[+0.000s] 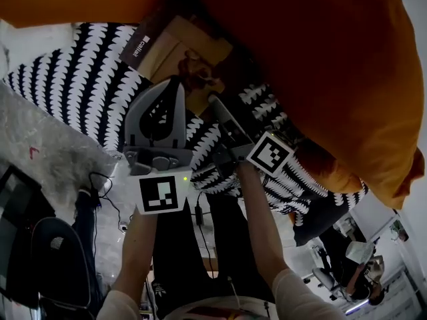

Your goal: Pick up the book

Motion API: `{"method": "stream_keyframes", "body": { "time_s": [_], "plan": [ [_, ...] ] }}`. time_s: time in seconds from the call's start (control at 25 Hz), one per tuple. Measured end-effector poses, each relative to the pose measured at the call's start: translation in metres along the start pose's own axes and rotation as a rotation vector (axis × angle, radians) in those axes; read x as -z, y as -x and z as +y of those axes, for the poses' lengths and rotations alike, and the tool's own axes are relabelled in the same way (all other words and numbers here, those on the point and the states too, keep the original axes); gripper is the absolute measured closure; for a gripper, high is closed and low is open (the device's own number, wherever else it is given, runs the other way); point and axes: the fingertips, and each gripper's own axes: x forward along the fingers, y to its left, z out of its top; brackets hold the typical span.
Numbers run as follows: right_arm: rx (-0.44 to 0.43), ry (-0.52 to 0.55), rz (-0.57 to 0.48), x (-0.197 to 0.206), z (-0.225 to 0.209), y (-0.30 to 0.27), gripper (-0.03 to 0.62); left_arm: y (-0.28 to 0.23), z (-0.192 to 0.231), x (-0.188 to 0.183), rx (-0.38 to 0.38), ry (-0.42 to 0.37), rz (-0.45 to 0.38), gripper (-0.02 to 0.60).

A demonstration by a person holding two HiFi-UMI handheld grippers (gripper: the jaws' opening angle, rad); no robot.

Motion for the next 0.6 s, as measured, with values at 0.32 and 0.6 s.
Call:
{"method": "stream_keyframes", "body": {
  "time_s": [0.32, 0.6],
  "plan": [
    [-0.141, 0.103, 0.037, -0.008, 0.056, -0.023, 0.266, 0.003, 0.018, -0.003, -0.055, 0.009, 0.0, 0.574],
    [-0.075, 0.136, 0.053, -0.013, 0.061, -0.029, 0.308, 0.001, 0.022, -0.017, -0.061, 0.009, -0.003, 0.574]
  ]
}}
